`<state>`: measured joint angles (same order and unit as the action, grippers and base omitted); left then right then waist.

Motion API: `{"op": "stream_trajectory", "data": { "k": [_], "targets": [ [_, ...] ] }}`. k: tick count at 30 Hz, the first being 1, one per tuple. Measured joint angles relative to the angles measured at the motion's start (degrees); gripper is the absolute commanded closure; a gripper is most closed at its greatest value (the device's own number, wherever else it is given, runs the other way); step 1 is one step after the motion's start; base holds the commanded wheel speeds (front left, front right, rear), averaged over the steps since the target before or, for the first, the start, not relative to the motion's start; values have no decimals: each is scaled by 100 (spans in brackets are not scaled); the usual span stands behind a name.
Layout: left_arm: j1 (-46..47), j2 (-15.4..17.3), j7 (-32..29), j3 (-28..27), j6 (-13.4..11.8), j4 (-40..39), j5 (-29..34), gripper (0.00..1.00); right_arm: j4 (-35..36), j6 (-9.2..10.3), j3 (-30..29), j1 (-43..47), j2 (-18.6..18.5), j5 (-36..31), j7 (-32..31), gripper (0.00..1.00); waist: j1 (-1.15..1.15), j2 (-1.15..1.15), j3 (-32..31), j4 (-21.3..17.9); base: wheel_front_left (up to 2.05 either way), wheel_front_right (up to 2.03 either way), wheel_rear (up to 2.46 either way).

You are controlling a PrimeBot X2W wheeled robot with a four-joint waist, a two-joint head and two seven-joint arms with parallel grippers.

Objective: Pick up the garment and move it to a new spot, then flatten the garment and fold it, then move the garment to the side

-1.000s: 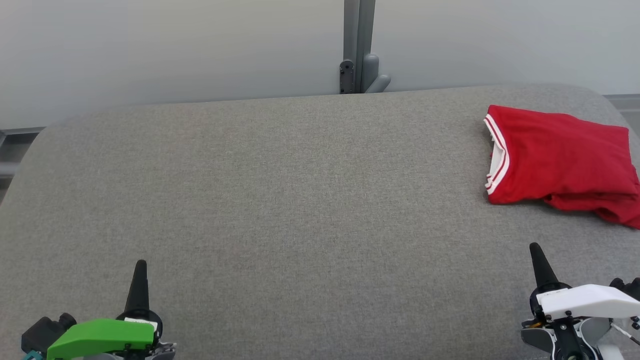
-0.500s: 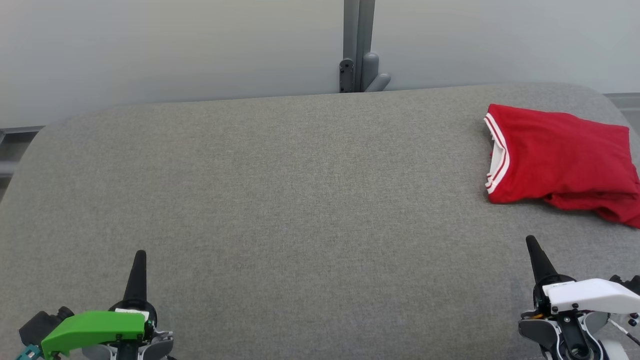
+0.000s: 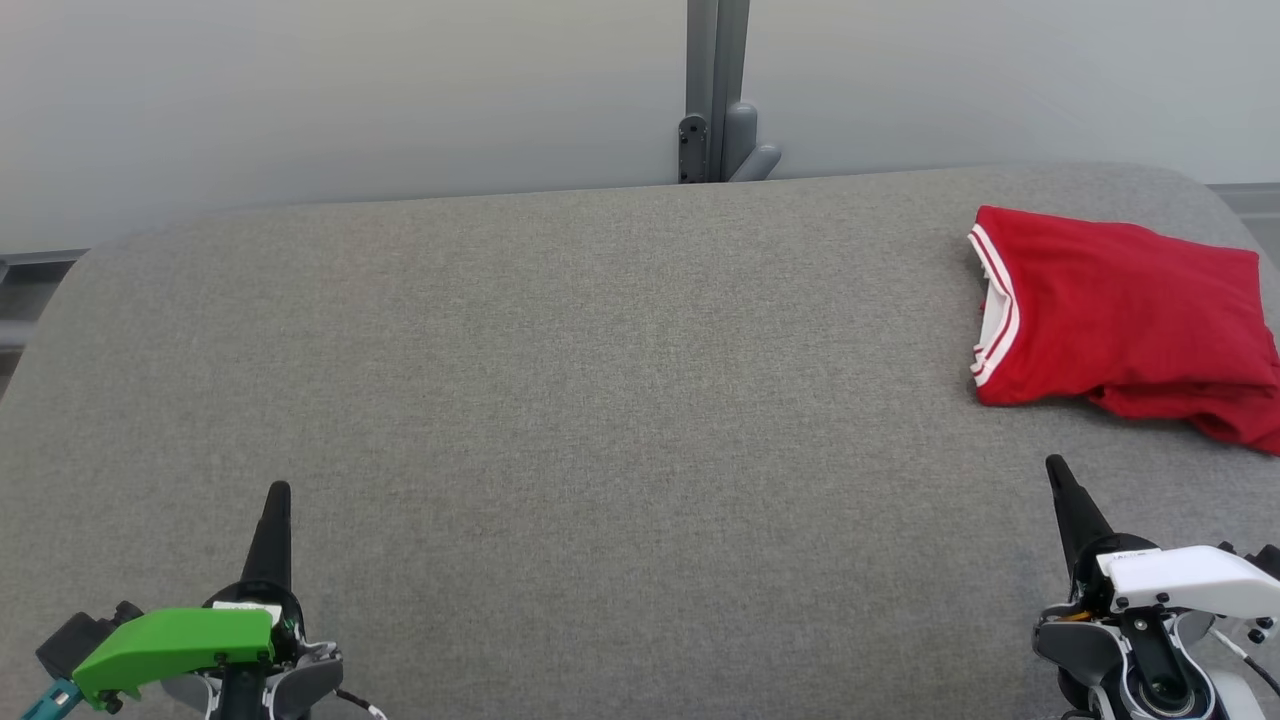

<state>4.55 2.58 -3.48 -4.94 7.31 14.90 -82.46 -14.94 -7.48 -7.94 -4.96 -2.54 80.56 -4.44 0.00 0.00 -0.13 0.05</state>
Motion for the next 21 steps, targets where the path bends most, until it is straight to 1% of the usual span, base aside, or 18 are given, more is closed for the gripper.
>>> {"op": "stream_trajectory", "data": {
  "k": [21],
  "targets": [
    [192, 7, -211, -41, 0, 18, -814, 100, 43, 0, 19, -112, -16, 976, -223, 100, 0, 0, 27, -4, 0, 0, 0]
  ]
}}
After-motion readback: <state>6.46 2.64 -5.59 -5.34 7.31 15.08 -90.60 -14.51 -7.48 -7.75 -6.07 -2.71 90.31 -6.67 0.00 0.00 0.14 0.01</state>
